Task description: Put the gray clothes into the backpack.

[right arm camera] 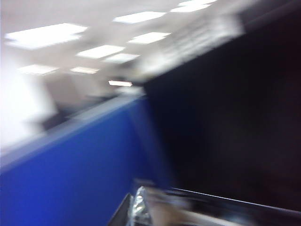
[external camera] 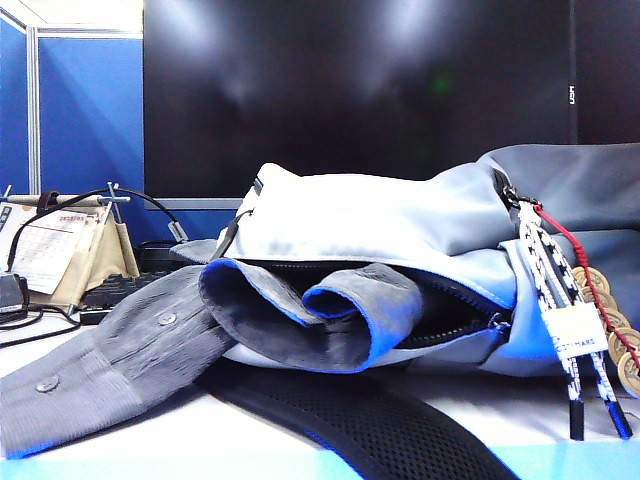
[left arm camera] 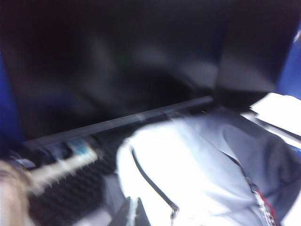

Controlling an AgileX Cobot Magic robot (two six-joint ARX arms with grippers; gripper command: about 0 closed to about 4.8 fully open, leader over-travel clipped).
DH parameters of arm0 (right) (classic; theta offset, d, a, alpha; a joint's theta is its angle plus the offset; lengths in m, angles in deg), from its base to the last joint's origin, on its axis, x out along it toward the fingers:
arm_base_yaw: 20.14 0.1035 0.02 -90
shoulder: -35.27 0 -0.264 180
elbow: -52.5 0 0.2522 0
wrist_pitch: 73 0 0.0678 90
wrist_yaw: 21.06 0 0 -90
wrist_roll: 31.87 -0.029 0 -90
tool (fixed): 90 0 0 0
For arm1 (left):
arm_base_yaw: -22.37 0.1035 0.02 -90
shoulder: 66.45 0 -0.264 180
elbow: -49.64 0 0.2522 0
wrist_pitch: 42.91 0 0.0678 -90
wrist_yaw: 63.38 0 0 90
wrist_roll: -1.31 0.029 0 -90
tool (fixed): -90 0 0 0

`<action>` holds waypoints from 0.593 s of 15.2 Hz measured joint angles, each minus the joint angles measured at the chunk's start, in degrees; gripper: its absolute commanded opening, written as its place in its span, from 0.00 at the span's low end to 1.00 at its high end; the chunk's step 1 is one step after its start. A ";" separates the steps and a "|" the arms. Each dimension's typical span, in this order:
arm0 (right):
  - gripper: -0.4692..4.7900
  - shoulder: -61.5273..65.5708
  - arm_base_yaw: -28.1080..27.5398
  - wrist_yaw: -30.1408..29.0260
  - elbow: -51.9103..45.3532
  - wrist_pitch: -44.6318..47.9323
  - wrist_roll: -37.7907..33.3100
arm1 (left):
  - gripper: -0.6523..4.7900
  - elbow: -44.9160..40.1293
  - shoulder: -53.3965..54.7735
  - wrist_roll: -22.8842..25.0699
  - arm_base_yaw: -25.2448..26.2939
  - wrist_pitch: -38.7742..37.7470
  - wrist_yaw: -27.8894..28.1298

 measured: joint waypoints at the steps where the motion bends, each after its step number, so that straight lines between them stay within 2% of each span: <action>1: 0.08 -3.19 1.55 5.27 0.00 -6.10 7.08 | 0.11 -1.07 -4.50 0.24 -0.02 0.07 0.90; 3: 0.08 -7.96 3.19 11.50 -1.05 -11.45 15.34 | 0.11 -4.24 -10.62 0.00 -0.02 -0.59 6.25; 5: 0.08 -12.61 3.43 13.86 -5.14 -11.41 17.33 | 0.11 -10.54 -18.75 -1.18 -0.02 -1.05 10.56; 8: 0.08 -23.19 3.43 18.95 -16.66 -12.41 18.12 | 0.11 -21.70 -29.57 -6.14 -0.04 1.07 12.96; 9: 0.08 -27.54 3.41 21.18 -19.67 -12.11 20.31 | 0.11 -23.26 -29.27 -6.43 -0.11 1.14 14.27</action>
